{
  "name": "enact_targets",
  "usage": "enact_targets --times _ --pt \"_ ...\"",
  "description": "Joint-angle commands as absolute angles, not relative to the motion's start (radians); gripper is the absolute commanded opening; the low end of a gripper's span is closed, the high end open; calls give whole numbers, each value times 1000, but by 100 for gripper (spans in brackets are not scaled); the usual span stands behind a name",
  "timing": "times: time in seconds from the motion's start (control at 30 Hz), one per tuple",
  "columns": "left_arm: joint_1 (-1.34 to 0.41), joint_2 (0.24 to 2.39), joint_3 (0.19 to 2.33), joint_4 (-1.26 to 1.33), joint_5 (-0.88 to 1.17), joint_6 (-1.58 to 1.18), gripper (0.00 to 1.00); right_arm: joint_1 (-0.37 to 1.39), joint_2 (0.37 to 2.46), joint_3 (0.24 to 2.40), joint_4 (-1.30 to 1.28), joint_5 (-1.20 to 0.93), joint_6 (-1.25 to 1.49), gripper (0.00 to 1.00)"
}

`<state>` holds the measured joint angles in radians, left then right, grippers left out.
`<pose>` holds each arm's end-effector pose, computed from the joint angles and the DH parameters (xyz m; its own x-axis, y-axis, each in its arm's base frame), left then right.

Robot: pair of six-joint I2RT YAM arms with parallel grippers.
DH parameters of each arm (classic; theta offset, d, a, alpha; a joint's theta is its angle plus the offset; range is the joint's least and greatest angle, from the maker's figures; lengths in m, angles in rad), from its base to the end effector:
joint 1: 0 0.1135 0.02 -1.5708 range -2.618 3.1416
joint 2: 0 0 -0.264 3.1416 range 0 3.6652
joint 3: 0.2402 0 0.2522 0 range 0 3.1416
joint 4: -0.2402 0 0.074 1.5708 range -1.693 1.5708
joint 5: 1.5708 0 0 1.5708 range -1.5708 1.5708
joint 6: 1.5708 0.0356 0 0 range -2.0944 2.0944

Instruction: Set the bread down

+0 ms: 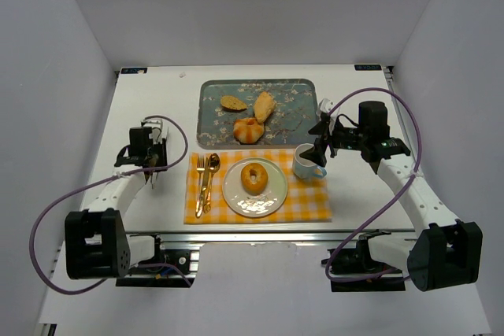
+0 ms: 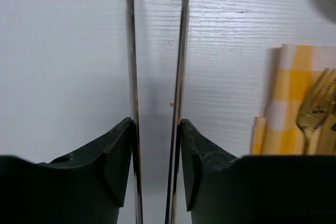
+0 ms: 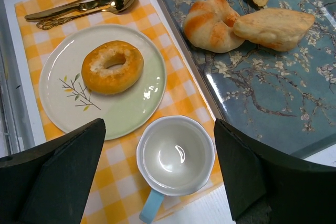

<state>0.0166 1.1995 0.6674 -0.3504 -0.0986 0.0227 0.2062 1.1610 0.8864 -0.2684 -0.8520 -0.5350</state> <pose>0.2352 0.0074 0.2024 -0.7738 0.0098 -0.6333 -0.0615 0.9940 0.0904 0.2395 0.0775 0.2966 -0.0448 -0.3524 -0.9348 -0.9164 0.3871 -0.1020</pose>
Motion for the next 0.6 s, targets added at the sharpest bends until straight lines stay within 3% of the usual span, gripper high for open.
enact_targets --times 0.0,0.2,0.4,0.47,0.57 --pt "47 1255 618 -209 -83 72 50 212 1134 917 -272 -850 -528 89" --pt "72 1299 634 -227 -51 51 72 212 1141 927 -195 -738 -323 89" --pt "80 1286 655 -281 -48 29 78 212 1141 937 -176 -549 -210 89" --pt "80 1247 678 -302 -52 12 84 212 1147 936 -176 -529 -199 89" --pt "80 1168 721 -360 -41 -37 85 212 1154 936 -178 -555 -205 89"
